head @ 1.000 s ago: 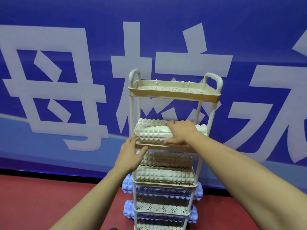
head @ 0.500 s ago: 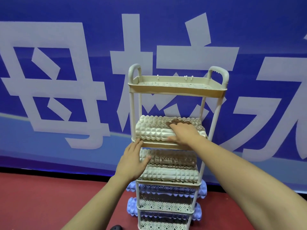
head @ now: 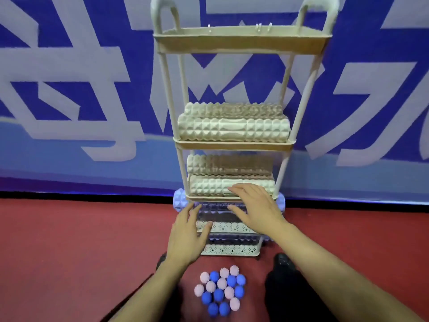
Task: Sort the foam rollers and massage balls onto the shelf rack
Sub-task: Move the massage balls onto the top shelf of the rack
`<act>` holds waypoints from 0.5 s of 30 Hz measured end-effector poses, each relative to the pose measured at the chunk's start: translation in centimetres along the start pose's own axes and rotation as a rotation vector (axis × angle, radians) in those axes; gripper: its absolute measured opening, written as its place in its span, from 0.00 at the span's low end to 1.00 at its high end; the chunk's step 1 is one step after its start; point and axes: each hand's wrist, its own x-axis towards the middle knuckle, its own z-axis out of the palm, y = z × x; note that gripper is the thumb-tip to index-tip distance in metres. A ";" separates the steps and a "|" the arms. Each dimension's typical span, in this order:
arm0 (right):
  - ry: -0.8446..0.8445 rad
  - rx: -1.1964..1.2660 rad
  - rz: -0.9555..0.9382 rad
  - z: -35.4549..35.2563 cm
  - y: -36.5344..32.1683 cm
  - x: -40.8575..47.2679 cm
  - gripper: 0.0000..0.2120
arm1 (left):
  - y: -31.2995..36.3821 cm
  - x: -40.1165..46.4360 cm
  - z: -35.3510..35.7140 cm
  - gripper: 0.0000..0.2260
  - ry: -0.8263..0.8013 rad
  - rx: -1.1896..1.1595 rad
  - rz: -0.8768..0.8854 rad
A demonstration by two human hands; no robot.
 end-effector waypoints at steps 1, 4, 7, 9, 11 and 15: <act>-0.064 0.005 0.034 1.7 0.4 -1.6 0.26 | -0.8 -1.1 1.3 0.27 -0.046 -0.004 -0.029; -0.315 -0.008 0.128 6.6 1.9 -5.9 0.30 | -3.3 -3.8 5.2 0.28 -0.183 -0.018 -0.111; -0.506 0.004 0.202 11.5 3.4 -9.8 0.33 | -6.1 -5.6 8.7 0.29 -0.304 -0.015 -0.170; -0.607 0.029 0.250 14.7 4.3 -12.3 0.34 | -7.7 -6.8 11.4 0.29 -0.382 -0.009 -0.231; -0.689 0.055 0.301 18.1 5.1 -14.3 0.34 | -9.2 -8.0 14.2 0.29 -0.457 0.002 -0.287; -0.805 0.089 0.368 24.6 6.5 -16.5 0.33 | -11.8 -9.7 19.6 0.30 -0.573 -0.005 -0.374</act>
